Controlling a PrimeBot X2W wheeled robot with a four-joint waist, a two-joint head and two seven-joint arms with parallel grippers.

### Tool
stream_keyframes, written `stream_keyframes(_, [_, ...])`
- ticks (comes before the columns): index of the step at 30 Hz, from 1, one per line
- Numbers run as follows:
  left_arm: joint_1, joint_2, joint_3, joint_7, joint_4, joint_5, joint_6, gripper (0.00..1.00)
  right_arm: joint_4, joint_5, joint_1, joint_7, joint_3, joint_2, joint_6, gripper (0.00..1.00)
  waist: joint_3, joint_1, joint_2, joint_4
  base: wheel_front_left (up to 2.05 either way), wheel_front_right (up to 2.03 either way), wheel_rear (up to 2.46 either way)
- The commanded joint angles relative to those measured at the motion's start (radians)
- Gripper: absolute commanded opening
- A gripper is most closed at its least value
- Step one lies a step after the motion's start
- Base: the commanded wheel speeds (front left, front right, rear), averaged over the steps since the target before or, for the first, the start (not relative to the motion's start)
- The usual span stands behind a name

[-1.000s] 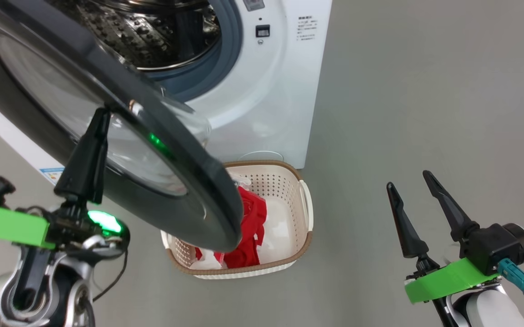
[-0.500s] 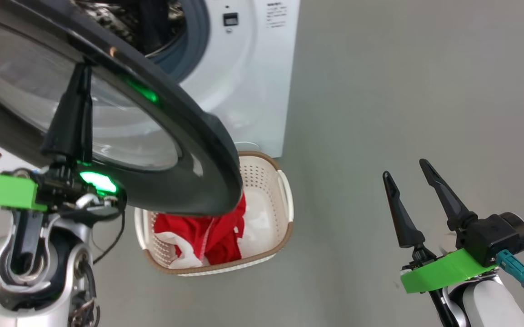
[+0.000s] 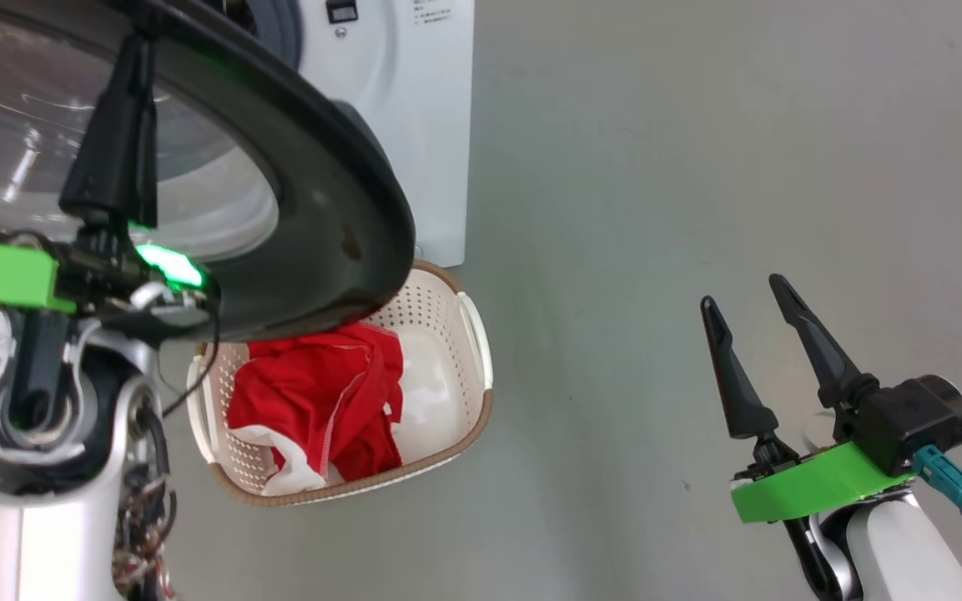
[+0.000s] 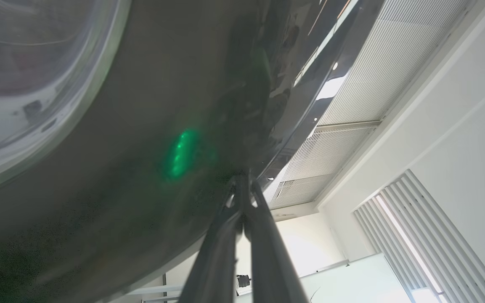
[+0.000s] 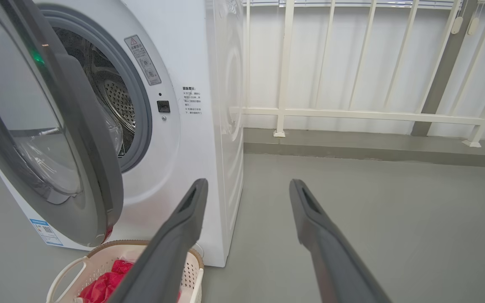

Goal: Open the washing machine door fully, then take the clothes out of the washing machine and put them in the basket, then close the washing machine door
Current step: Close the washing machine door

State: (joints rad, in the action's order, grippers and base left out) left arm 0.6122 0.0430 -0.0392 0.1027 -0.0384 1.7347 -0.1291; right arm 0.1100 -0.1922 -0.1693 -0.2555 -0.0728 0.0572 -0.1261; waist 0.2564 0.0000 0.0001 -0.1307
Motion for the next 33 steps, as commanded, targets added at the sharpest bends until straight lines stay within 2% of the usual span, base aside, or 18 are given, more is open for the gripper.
stream_keyframes(1, [0.042, 0.031, -0.024, -0.001, -0.011, -0.013, 0.015, 0.00, -0.028, -0.007, -0.027, -0.006, -0.017, 0.001, -0.005, 1.00, 0.008, 0.0000, -0.0001, -0.009, 0.00, 0.00, 0.00])
stream_keyframes(9, [0.117, 0.038, -0.035, -0.002, 0.074, -0.015, 0.052, 0.00, -0.027, -0.006, -0.040, -0.006, -0.019, -0.002, -0.005, 1.00, 0.019, 0.0000, -0.0001, -0.027, 0.00, 0.00, 0.00])
stream_keyframes(14, [0.082, 0.056, -0.002, 0.022, 0.083, -0.052, 0.104, 0.01, -0.020, -0.003, -0.034, -0.006, -0.012, -0.003, -0.005, 1.00, 0.002, 0.0000, -0.0001, -0.023, 0.00, 0.00, 0.00])
stream_keyframes(15, [0.066, 0.055, 0.001, 0.026, 0.080, -0.054, 0.113, 0.18, -0.018, -0.002, -0.031, -0.006, -0.010, -0.003, -0.005, 1.00, -0.004, 0.0000, -0.0001, -0.021, 0.00, 0.00, 0.00])
stream_keyframes(16, [0.049, 0.057, 0.003, 0.023, 0.075, -0.063, 0.123, 0.30, -0.017, -0.002, -0.027, -0.006, -0.009, -0.004, -0.005, 1.00, -0.011, 0.0000, -0.0001, -0.018, 0.00, 0.00, 0.00])
stream_keyframes(17, [0.031, 0.059, 0.002, 0.014, 0.070, -0.075, 0.131, 0.91, -0.017, -0.002, -0.024, -0.006, -0.009, -0.004, -0.005, 1.00, -0.018, 0.0000, -0.0001, -0.015, 0.00, 0.00, 0.00])
stream_keyframes(18, [0.011, 0.065, 0.005, 0.006, 0.067, -0.094, 0.136, 1.00, -0.017, -0.002, -0.021, -0.006, -0.009, -0.004, -0.005, 1.00, -0.026, 0.0000, -0.0001, -0.011, 0.00, 0.00, 0.00])
stream_keyframes(24, [-0.119, 0.150, 0.064, -0.099, 0.065, -0.353, 0.153, 1.00, -0.014, 0.000, -0.007, -0.006, -0.012, -0.004, -0.005, 1.00, -0.075, 0.0000, -0.0001, 0.013, 0.00, 0.00, 0.00])
stream_keyframes(25, [-0.119, 0.150, 0.064, -0.099, 0.065, -0.353, 0.153, 1.00, -0.014, 0.000, -0.007, -0.006, -0.012, -0.004, -0.005, 1.00, -0.075, 0.0000, -0.0001, 0.013, 0.00, 0.00, 0.00])
stream_keyframes(26, [-0.160, 0.190, 0.086, -0.173, 0.065, -0.487, 0.169, 1.00, -0.013, 0.000, -0.002, -0.006, -0.012, -0.004, -0.005, 1.00, -0.090, 0.0000, -0.0001, 0.020, 0.00, 0.00, 0.00])
stream_keyframes(27, [-0.183, 0.202, 0.099, -0.204, 0.069, -0.542, 0.173, 1.00, -0.013, 0.000, 0.002, -0.006, -0.011, -0.004, -0.005, 1.00, -0.099, 0.0000, -0.0001, 0.025, 0.00, 0.00, 0.00])
stream_keyframes(33, [-0.312, 0.243, 0.145, -0.336, 0.082, -0.787, 0.186, 1.00, -0.008, -0.001, 0.032, -0.006, -0.006, -0.005, -0.005, 1.00, -0.148, 0.0000, -0.0001, 0.050, 0.00, 0.00, 0.00])
